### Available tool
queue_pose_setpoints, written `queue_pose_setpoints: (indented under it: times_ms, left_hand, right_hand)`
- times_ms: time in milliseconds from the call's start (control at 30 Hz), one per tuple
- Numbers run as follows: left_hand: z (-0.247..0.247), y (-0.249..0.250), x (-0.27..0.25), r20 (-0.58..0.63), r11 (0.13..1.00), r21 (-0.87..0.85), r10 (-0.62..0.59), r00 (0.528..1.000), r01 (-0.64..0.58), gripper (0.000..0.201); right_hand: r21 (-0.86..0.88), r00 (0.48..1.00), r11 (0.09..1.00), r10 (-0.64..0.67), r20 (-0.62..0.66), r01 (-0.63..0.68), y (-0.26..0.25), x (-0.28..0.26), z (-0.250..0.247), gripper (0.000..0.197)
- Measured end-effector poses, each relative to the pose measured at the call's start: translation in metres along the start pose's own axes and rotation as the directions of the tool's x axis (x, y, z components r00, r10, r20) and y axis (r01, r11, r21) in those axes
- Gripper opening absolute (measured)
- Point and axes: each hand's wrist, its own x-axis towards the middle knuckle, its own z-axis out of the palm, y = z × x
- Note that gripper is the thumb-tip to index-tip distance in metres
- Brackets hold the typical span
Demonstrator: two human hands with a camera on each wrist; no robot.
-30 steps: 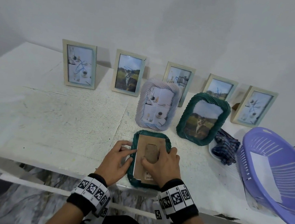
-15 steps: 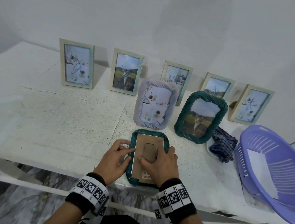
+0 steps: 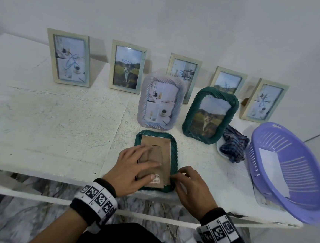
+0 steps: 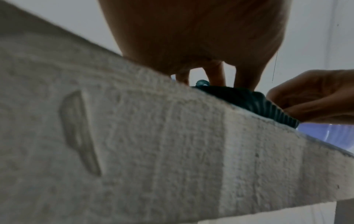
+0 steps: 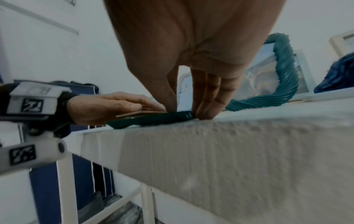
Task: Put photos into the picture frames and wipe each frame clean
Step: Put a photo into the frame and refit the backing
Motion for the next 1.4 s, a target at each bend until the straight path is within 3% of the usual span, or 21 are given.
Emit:
queue_pose_setpoints:
  times_ms: [367, 567, 733, 867, 1233, 1400]
  left_hand:
    - [0.007, -0.005, -0.003, 0.012, 1.0, -0.006, -0.018, 1.0, 0.018, 0.034]
    - [0.009, -0.005, -0.004, -0.007, 0.999, -0.027, -0.026, 1.0, 0.025, 0.035]
    - [0.01, -0.006, -0.004, -0.019, 0.998, -0.055, -0.034, 0.999, 0.033, 0.035]
    - [0.01, -0.006, -0.004, -0.018, 0.998, -0.06, -0.038, 0.999, 0.037, 0.034]
    - [0.01, -0.006, -0.004, -0.014, 0.996, -0.079, -0.029, 0.999, 0.028, 0.035]
    - [0.003, -0.006, -0.005, -0.018, 0.986, -0.142, -0.092, 0.996, 0.088, 0.041]
  right_hand:
    - [-0.102, 0.992, 0.987, -0.126, 0.005, 0.126, 0.007, -0.016, 0.004, 0.023]
    - [-0.048, 0.993, 0.999, -0.024, -0.115, 0.018, -0.005, -0.011, 0.008, 0.029]
    - [-0.017, 0.991, 0.997, 0.067, -0.119, -0.07, -0.012, -0.007, 0.017, 0.011]
    - [0.03, 0.991, 0.998, 0.054, -0.124, -0.051, -0.014, -0.008, 0.021, 0.003]
    - [0.06, 0.992, 0.997, 0.061, -0.107, -0.055, -0.01, -0.012, 0.015, 0.01]
    - [-0.028, 0.99, 0.999, 0.022, -0.14, -0.026, -0.029, -0.003, 0.011, 0.029]
